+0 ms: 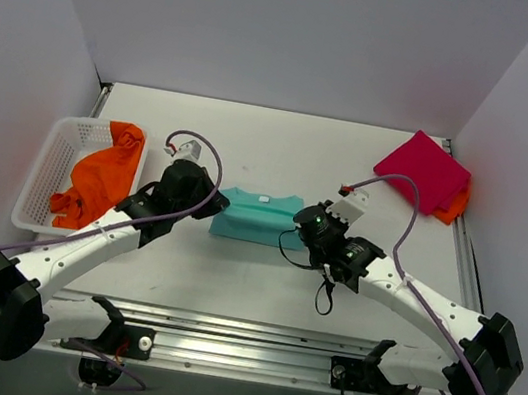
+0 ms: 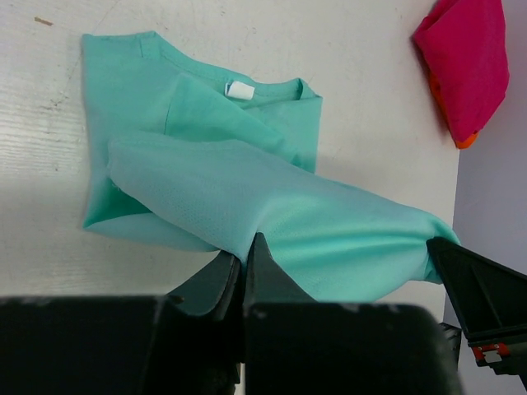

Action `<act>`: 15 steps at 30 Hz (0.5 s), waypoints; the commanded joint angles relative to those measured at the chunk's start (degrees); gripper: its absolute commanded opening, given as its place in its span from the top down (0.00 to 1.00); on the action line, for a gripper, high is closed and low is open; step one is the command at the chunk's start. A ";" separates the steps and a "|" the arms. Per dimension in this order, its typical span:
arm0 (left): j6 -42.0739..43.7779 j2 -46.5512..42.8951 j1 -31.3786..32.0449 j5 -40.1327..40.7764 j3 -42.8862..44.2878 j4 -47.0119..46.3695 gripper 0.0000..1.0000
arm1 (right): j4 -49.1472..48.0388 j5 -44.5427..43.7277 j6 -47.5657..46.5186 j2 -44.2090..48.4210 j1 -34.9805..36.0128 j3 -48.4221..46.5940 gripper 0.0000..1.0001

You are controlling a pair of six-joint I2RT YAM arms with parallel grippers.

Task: Fold and stack the t-shirts
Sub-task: Fold the tshirt

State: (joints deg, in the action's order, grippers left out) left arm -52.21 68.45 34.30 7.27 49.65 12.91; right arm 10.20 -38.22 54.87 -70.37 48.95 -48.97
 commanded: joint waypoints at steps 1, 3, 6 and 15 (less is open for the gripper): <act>1.76 1.60 -3.10 -0.23 2.47 -1.82 0.96 | 1.06 -2.92 -3.89 -1.43 -3.23 -1.48 1.00; 1.76 2.65 -3.98 -1.63 2.65 -2.44 0.96 | -0.26 -1.69 -5.03 -2.23 -4.38 -1.57 1.00; 1.84 5.46 -6.44 -3.48 3.35 -4.20 0.96 | -2.63 -0.28 -6.70 -4.68 -6.84 -2.09 1.00; 2.81 29.00 -15.22 -8.76 19.94 -6.94 0.95 | -9.58 5.95 -11.01 -28.92 -18.62 -19.99 0.94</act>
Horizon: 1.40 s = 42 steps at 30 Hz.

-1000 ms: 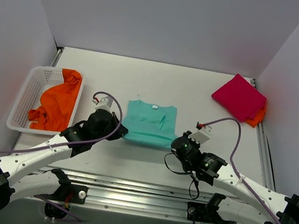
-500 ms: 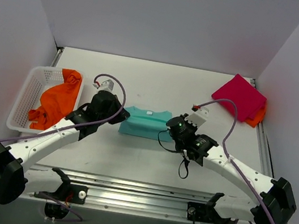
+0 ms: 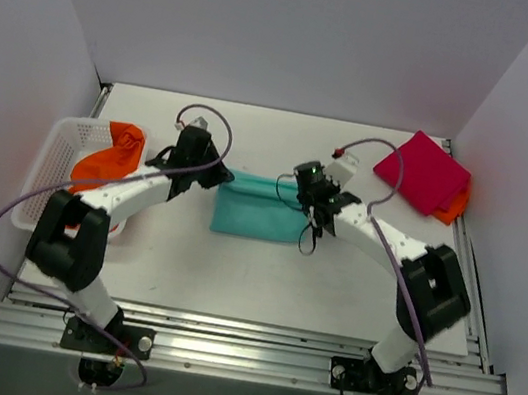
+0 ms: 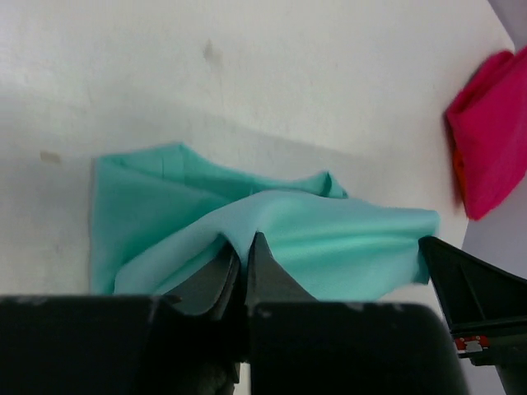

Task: Fold and stack the t-shirts
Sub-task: Fold the tshirt

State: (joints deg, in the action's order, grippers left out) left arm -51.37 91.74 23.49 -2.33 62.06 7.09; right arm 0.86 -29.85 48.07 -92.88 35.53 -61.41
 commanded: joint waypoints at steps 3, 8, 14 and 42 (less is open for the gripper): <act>0.93 18.26 -8.43 -3.02 20.40 2.29 0.62 | 0.02 2.15 -8.16 -20.11 -9.84 -24.47 0.25; -0.57 33.05 -11.35 -6.19 38.99 9.78 0.06 | 8.01 3.13 -12.47 -33.68 -13.38 -46.07 0.00; 4.53 29.29 -13.11 -6.72 43.41 8.91 0.06 | 4.51 0.67 -12.04 -22.10 -13.12 -35.12 0.00; 6.11 6.86 -15.40 -8.13 9.57 -8.41 0.02 | -32.42 23.96 -4.39 -12.59 -7.06 12.71 0.00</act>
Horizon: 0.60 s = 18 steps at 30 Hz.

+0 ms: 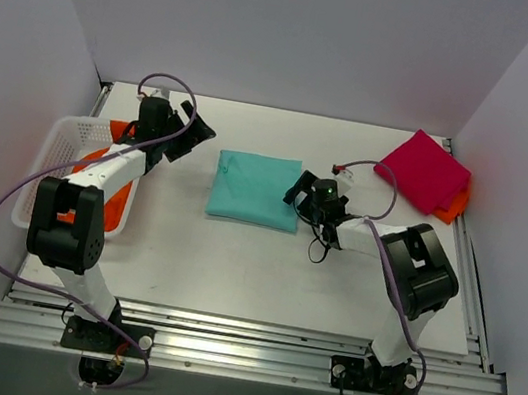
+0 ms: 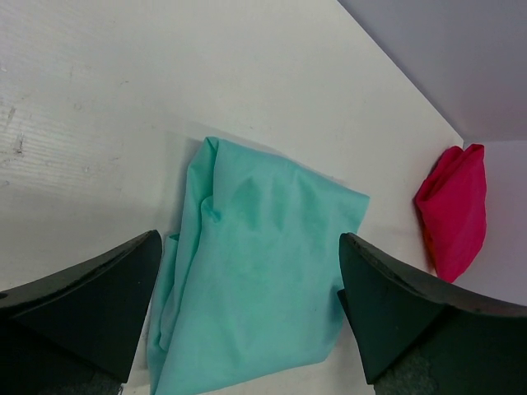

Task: Fold and stack the t-shirts
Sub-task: Fold the tshirt

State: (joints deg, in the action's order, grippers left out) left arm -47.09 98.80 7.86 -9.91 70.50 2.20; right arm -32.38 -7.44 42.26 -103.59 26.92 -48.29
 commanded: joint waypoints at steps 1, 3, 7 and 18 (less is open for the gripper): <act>2.00 0.07 0.14 -0.46 1.04 -3.60 0.02 | 0.92 0.77 1.60 -1.79 1.82 -0.31 0.00; 2.00 0.86 0.23 -0.55 1.31 -4.04 0.02 | 1.18 0.32 2.03 -1.44 2.44 0.39 0.00; 1.74 2.09 0.32 -0.98 1.48 -4.39 0.01 | -1.10 2.60 3.61 -3.10 2.61 1.01 0.00; 2.35 2.45 0.05 -0.28 0.96 -3.60 0.00 | -9.79 9.01 8.10 -17.25 5.87 -2.51 0.05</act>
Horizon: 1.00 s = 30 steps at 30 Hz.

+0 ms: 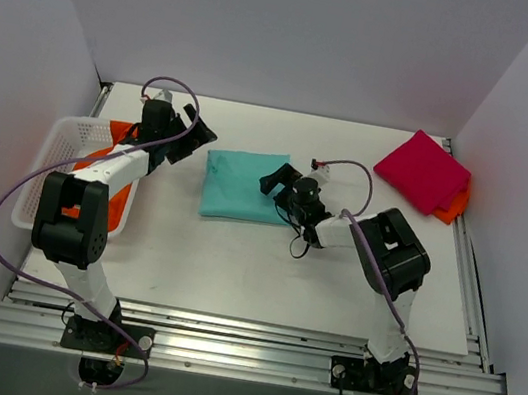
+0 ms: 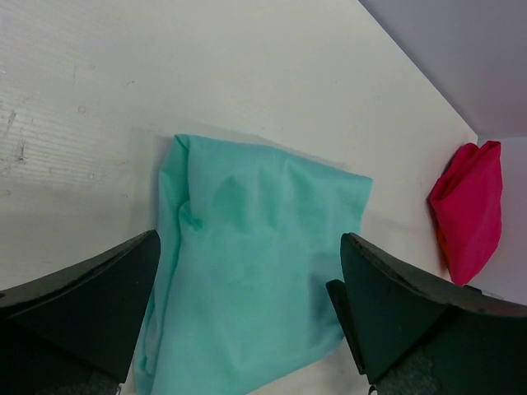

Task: Fold and stack the t-shirts
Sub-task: Fold the tshirt, then neatly place the folded tshirt to the corner

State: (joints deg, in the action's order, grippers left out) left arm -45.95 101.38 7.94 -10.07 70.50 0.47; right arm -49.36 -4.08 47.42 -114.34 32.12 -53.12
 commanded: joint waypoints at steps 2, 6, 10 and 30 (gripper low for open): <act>1.31 -0.40 -0.30 -0.04 0.52 -2.05 0.00 | 6.30 6.01 3.47 -7.55 0.23 2.85 0.22; 1.22 -0.66 -0.47 -0.22 0.08 -2.32 0.00 | 5.07 7.06 3.56 -8.44 -1.09 3.29 1.00; 0.96 -0.92 -0.65 -0.66 -0.27 -2.84 0.00 | 6.29 7.51 2.07 -8.18 -1.97 1.80 1.00; -0.98 -3.82 -2.32 -4.52 -3.44 -5.22 0.00 | 51.81 -5.68 -19.98 -9.40 -13.74 -51.89 1.00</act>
State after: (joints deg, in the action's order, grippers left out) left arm -46.46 100.62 6.15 -12.93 66.96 -0.99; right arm -7.07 -5.85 32.64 -121.01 20.16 -100.66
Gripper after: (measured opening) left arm 0.999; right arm 0.037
